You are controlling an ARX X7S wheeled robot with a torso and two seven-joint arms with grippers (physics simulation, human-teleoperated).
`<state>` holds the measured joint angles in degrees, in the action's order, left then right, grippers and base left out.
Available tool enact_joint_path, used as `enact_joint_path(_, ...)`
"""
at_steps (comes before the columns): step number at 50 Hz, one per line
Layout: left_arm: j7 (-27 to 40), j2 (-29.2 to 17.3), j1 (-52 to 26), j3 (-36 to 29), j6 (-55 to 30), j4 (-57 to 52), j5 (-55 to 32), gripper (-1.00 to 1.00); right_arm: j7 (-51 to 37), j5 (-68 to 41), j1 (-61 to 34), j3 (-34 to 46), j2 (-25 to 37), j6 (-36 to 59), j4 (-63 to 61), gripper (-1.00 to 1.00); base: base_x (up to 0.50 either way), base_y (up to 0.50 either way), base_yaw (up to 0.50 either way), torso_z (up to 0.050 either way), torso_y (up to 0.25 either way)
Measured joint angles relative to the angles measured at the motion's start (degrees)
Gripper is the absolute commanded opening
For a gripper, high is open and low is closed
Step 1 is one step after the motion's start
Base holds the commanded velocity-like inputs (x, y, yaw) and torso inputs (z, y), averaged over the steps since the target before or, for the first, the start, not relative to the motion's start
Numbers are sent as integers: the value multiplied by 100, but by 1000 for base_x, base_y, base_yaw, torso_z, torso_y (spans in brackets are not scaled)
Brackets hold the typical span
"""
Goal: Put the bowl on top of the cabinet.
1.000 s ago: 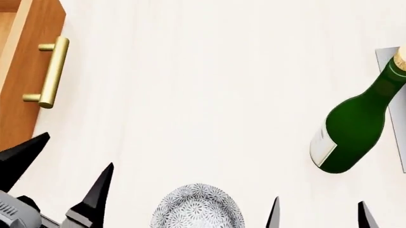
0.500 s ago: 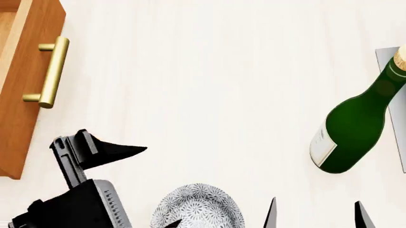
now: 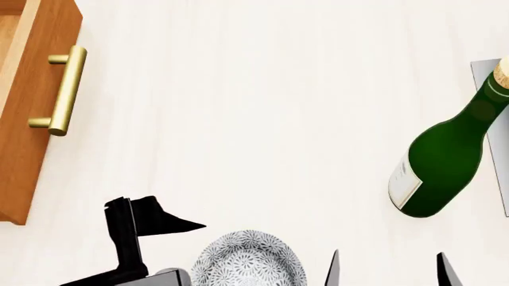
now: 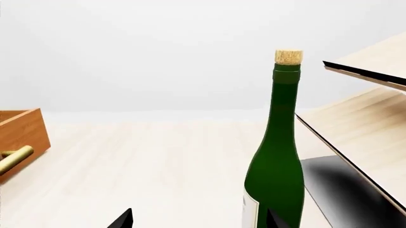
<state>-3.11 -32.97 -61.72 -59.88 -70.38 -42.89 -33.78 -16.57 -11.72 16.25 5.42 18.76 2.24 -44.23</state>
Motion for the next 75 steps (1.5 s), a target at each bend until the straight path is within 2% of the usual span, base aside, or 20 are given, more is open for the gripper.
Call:
enact_joint_path(19,287,63,72,208,188,318,128,100,-33,18,5,65,56,-22,16,100,0,0,0,0,0)
enact_joint_path(32,307,172,-12,-11,743,837,551,100,-58,9,-13,100,99,-15,26,100,0,0,0,0,0)
enact_joint_path(55,84,450,-46,-173,1382,1534,720,100,-98,-15,-17,141,177,-22,20,100,0,0,0,0,0)
enact_joint_path(75,-316,519,-110,-292,1801,1987,412,100,-128,6,-4,202,233,-53,24,100,0,0,0,0,0)
